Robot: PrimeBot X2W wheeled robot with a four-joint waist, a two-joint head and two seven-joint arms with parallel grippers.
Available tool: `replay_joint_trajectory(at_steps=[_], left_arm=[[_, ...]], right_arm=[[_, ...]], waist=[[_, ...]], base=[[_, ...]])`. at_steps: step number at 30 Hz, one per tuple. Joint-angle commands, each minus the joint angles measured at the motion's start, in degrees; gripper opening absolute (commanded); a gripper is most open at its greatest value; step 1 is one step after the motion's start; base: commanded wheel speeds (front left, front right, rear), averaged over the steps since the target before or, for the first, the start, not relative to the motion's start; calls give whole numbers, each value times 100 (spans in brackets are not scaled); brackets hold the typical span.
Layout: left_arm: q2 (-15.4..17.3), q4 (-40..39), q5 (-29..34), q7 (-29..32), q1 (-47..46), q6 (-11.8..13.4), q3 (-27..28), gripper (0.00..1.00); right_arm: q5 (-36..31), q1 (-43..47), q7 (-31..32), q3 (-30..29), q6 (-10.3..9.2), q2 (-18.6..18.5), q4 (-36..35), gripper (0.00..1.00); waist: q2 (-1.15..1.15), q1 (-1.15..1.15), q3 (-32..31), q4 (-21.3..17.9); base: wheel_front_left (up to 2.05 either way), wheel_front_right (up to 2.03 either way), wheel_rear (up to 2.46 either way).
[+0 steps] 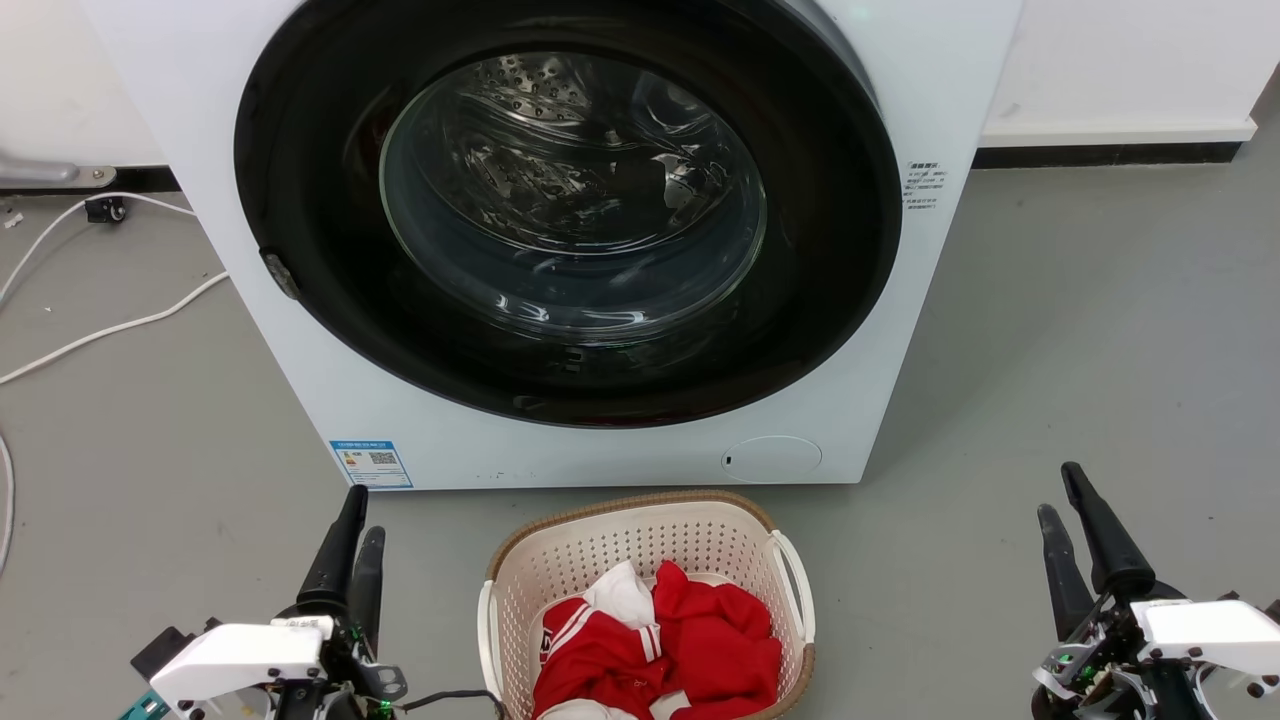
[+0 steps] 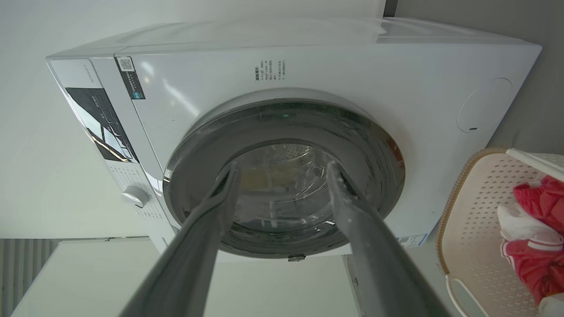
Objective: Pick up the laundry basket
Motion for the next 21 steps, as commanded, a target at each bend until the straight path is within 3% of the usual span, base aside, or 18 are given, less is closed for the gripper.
replay_joint_trajectory(at_steps=[1,12,21], left_arm=[[19,-170,64,-88,-132,-6,-96,100],[19,-486,1051,-362,-147,-8,-190,100],[20,-764,2287,-580,-150,67,-347,100]], right_arm=[[-56,-101,-81,54,1,-5,-183,100],[-886,-62,-379,167,1,-85,-390,100],[-2307,-23,-596,187,1,-43,-704,100]], waist=[[0,0,1,0],[0,0,3,4],[0,0,10,5]], base=[[0,0,0],[0,0,0],[0,0,0]])
